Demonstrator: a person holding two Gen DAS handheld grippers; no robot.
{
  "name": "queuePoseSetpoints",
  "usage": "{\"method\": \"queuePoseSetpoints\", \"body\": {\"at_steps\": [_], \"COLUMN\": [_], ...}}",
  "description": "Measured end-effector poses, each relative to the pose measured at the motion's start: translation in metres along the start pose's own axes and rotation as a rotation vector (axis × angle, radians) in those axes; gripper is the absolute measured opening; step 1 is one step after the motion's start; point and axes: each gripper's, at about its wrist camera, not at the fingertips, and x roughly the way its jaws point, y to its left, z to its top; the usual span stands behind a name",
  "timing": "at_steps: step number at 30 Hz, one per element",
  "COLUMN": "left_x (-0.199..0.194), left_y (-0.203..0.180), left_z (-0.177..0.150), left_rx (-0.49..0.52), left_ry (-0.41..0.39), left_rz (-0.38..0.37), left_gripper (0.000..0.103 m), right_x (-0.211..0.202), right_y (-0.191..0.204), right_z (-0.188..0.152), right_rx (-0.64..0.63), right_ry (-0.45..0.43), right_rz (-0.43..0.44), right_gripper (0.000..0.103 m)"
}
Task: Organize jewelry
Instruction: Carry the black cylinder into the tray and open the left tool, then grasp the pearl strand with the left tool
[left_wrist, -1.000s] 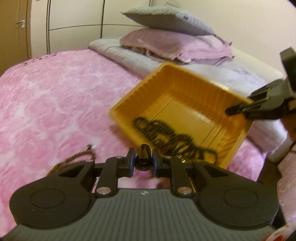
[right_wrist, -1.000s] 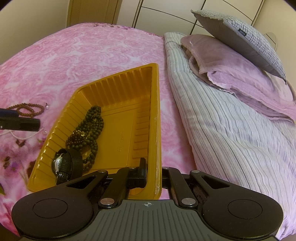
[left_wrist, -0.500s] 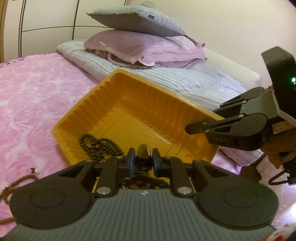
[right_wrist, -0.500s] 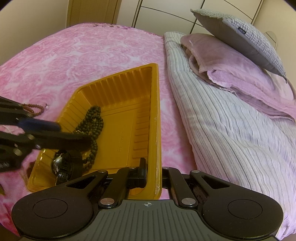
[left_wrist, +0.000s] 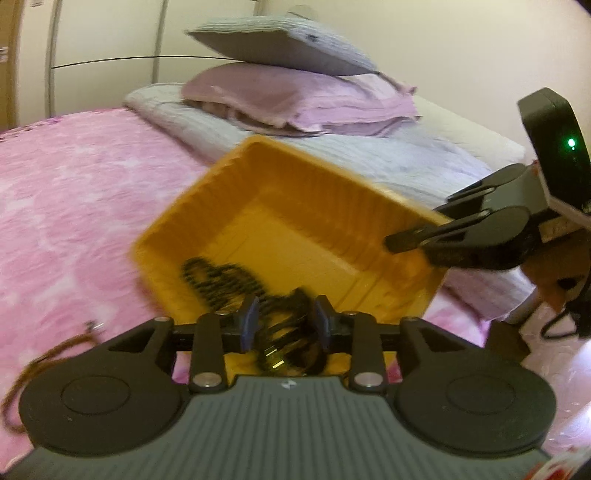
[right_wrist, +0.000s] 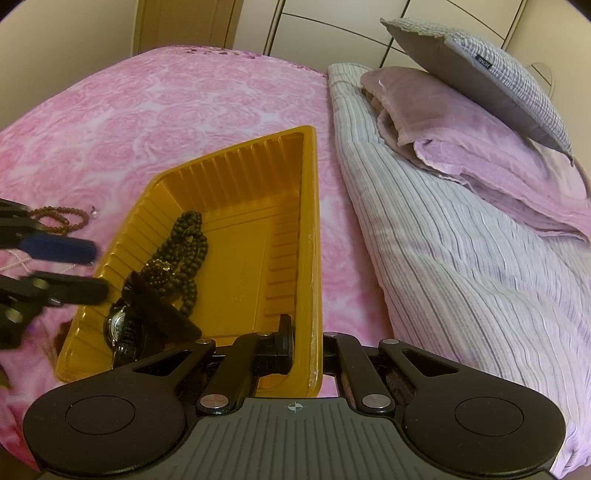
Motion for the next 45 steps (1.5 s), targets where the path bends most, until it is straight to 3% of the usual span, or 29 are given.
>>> {"method": "queuePoseSetpoints", "body": {"at_steps": [5,10,21,28,45], "left_x": [-0.031,-0.053,-0.059,-0.054,-0.050], "left_y": [0.029,0.056,0.075,0.086,0.101], "left_z": [-0.022,-0.048,-0.083,-0.094,-0.097], "left_rx": [-0.041,-0.054,0.020,0.061,0.038], "left_ry": [0.001,0.057,0.137,0.171,0.217], "left_rz": [0.117,0.232,0.364,0.384,0.313], "left_gripper": [0.039,0.040,0.046,0.043,0.042], "right_x": [0.000,0.000,0.000,0.000,0.001], "right_y": [0.000,0.000,0.000,0.000,0.000], "right_z": [0.000,0.000,-0.001,-0.001,-0.001], "right_rx": [0.000,-0.001,-0.003,-0.003,-0.003], "right_ry": [0.000,0.000,0.002,0.002,0.002], "right_rz": [-0.001,-0.002,-0.005,-0.005,-0.005], "right_gripper": [0.004,0.004,0.004,0.004,0.004]}}
